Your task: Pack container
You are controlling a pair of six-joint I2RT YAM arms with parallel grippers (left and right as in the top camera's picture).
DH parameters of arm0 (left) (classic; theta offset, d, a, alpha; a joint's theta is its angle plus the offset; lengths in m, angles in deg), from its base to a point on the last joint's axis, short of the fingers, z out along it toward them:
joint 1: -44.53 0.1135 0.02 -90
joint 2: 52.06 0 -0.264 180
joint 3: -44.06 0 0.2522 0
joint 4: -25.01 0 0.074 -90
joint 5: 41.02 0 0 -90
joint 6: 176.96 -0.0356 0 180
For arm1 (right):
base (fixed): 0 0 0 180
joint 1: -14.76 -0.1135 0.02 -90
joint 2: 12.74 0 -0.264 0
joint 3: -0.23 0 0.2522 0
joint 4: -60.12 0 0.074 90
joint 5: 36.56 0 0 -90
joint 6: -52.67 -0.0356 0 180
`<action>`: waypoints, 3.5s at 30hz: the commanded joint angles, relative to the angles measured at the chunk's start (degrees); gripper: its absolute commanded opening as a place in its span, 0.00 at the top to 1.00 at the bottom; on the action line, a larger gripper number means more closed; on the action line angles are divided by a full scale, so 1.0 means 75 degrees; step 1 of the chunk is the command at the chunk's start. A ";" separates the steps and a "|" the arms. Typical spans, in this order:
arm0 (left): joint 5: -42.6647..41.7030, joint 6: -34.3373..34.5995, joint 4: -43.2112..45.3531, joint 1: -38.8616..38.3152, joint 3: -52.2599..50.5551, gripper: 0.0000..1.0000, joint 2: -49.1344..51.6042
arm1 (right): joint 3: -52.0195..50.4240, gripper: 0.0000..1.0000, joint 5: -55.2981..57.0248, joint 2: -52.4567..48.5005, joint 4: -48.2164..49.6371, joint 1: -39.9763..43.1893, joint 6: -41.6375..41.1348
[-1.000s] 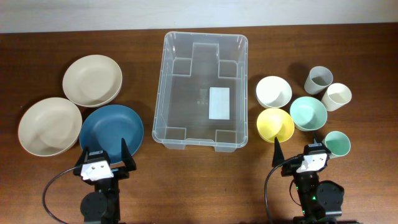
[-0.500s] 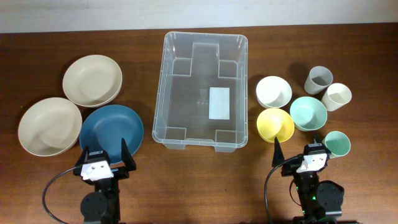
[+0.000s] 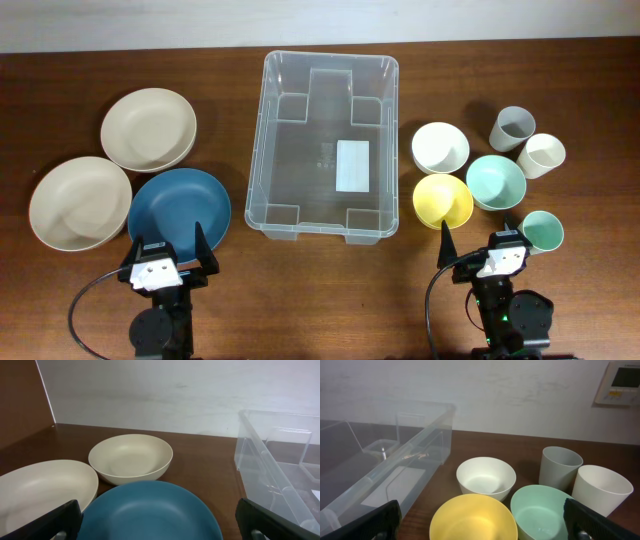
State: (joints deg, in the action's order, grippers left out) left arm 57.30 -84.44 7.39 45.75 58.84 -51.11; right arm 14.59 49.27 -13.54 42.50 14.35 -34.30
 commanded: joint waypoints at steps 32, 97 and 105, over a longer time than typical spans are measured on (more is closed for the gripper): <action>-0.0058 -0.0146 -0.0009 0.0047 -0.0067 0.00 -0.0038 | -0.0038 0.01 0.0009 0.0058 -0.0035 0.0006 -0.0012; -0.2113 -0.0029 0.0003 0.0044 -0.0064 0.00 -0.0038 | -0.0038 0.01 0.0009 0.0058 -0.0035 0.0006 -0.0012; -0.5021 -0.0035 0.0571 0.0047 -0.0064 0.00 -0.0038 | -0.0038 0.01 0.0012 0.0058 -0.0035 0.0006 -0.0012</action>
State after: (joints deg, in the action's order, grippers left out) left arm 30.43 -84.39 10.47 45.75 58.77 -51.11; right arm 14.59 49.27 -13.54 42.50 14.35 -34.33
